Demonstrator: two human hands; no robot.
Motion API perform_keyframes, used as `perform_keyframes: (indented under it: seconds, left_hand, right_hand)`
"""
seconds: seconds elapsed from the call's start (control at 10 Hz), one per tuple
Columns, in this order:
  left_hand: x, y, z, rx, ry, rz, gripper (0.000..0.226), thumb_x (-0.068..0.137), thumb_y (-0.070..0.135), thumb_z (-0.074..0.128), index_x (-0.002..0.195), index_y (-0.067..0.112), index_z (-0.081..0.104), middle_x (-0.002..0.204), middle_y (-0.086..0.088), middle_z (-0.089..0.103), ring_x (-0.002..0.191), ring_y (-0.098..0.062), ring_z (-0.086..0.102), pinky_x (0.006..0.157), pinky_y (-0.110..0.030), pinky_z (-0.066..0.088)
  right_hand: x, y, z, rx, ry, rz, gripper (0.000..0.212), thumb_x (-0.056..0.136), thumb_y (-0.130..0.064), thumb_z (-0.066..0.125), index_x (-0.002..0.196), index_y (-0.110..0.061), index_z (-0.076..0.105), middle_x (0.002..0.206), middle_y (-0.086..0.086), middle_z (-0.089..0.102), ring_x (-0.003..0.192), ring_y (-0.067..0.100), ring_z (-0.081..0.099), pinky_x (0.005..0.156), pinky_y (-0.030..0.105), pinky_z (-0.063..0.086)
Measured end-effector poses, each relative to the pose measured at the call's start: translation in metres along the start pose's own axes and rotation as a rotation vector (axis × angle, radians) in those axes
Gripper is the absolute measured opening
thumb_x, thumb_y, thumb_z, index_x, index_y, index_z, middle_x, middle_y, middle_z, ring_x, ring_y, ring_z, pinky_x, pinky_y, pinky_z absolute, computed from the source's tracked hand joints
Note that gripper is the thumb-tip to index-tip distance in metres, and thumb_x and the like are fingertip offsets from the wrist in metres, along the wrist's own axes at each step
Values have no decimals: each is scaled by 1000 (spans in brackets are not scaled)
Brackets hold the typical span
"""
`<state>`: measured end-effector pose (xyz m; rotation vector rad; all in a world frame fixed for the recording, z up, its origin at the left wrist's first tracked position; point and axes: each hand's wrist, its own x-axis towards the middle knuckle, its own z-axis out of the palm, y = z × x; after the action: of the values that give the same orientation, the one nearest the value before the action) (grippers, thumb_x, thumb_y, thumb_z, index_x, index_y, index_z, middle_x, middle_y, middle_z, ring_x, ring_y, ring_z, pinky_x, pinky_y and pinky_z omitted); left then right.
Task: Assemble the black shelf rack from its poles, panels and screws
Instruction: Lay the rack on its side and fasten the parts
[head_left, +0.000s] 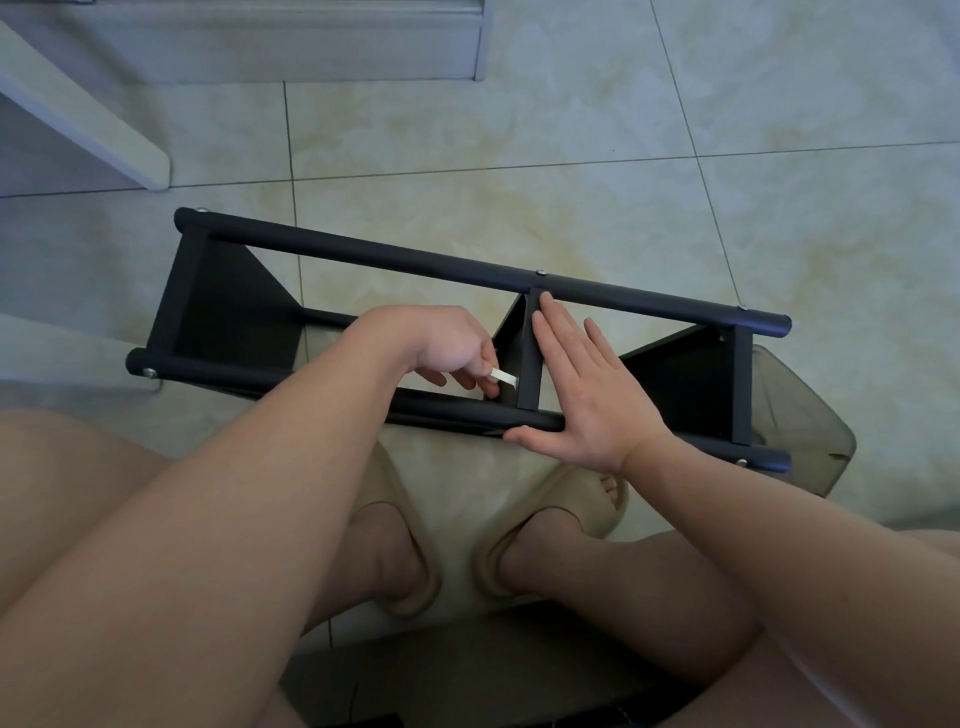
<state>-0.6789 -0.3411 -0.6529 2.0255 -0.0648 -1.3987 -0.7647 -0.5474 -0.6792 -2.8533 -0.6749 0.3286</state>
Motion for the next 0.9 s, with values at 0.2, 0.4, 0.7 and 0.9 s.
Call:
perform_keyframes:
  seconds: [0.2,0.4,0.7,0.9]
  left_hand:
    - [-1,-3,1,53,-2,14,24,100,10,56,84,21,71,88,13,74,89,-6,62,76,-26,47]
    - [1,-4,3,108,-4,11,21,97,11,60,83,22,70,85,6,65,83,-8,58,73,-26,47]
    - [1,-5,3,188,-5,-7,17,96,15,64,83,26,68,91,3,68,88,-14,62,76,-29,48]
    - [3,-9,-2,132,197,17,13,92,10,67,98,19,75,90,1,78,86,-13,69,84,-29,51]
  right_hand:
    - [0,0,0,-5,-13,2,117,84,-82,44,162,-4,6,171,11,-6,158,22,-4,128,43,3]
    - [0,0,-1,-15,-19,9,117,83,-82,43,162,-4,6,171,10,-6,158,21,-5,128,43,2]
    - [0,-1,-1,-13,-19,7,117,84,-83,43,162,-5,5,170,10,-7,158,21,-4,128,44,5]
    - [0,-1,-1,11,-29,12,117,83,-83,42,162,-6,3,170,8,-10,158,17,-5,128,46,8]
